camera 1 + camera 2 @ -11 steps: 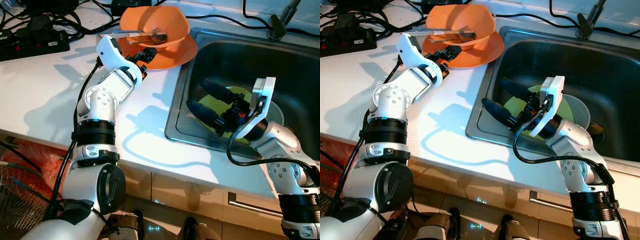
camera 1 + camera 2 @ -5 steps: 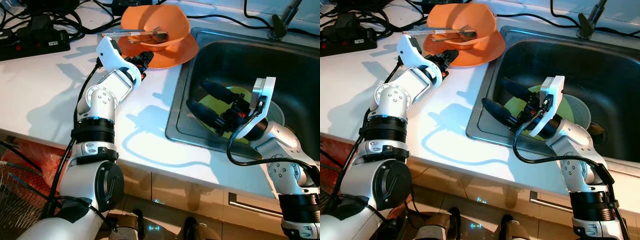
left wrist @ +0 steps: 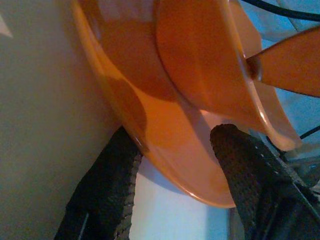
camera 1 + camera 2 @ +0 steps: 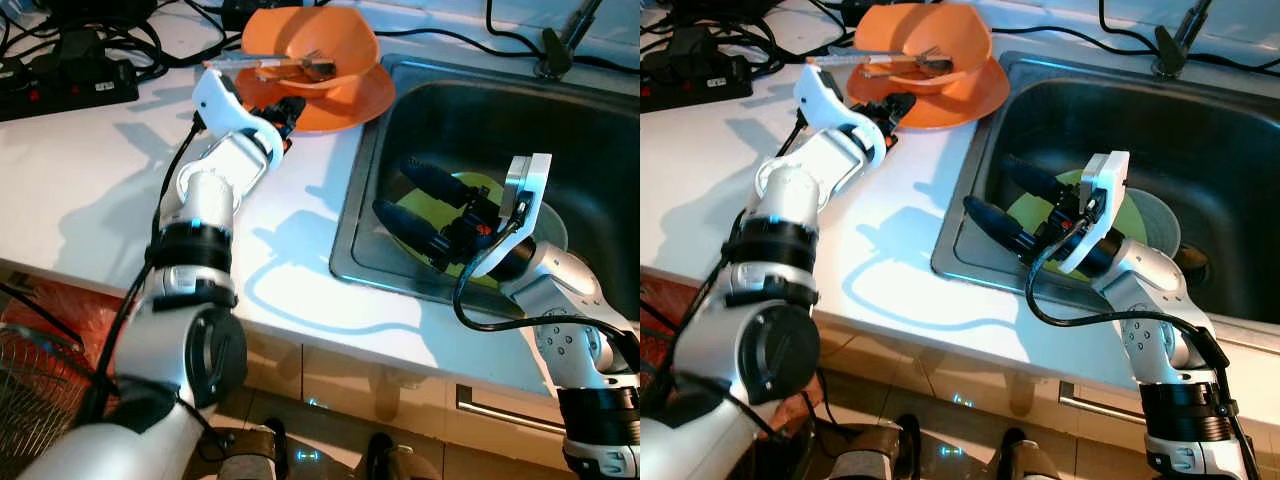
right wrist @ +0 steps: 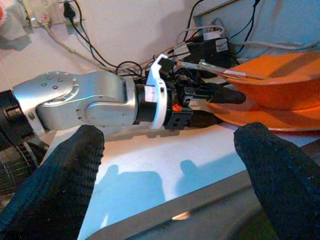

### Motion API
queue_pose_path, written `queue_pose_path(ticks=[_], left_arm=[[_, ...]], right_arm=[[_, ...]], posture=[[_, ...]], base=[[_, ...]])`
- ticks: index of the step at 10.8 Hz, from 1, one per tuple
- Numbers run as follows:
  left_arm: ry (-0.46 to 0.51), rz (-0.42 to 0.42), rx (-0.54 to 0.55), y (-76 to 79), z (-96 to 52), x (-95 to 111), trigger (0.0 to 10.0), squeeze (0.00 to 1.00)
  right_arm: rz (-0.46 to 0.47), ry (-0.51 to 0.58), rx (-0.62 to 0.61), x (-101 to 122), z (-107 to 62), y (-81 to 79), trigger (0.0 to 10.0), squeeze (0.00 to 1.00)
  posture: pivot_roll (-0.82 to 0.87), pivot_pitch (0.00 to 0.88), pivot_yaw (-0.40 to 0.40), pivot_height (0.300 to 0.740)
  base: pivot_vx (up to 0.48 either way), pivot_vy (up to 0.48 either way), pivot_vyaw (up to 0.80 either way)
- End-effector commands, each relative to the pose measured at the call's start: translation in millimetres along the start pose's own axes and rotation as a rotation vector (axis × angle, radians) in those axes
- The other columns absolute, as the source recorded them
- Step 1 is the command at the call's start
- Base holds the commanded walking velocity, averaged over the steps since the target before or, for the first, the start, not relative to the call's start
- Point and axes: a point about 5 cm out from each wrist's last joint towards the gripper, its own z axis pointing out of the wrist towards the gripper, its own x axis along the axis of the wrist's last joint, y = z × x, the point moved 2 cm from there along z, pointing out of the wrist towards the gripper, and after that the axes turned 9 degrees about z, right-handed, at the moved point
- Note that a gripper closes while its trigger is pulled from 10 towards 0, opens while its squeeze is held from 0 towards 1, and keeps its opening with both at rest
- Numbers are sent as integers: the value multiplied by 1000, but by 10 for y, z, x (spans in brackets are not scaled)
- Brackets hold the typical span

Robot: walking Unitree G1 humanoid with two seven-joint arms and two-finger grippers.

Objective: Kitchen organization

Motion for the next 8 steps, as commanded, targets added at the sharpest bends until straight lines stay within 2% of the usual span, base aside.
queue_pose_path(ticks=[1,2,8], left_arm=[[-87,-5,58,-137,31,-227,9294,0],[-85,-6,56,-125,40,-234,0,0],[-83,-1,49,-122,57,-226,0,0]], right_arm=[[-22,-7,30,51,9,-45,10000,0],[-22,-7,29,51,10,-45,10000,0],[-21,-3,26,46,16,-43,10000,0]], posture=[[73,254,-8,740],[73,254,-8,740],[77,253,-4,740]], base=[[0,0,0],[0,0,0],[0,0,0]])
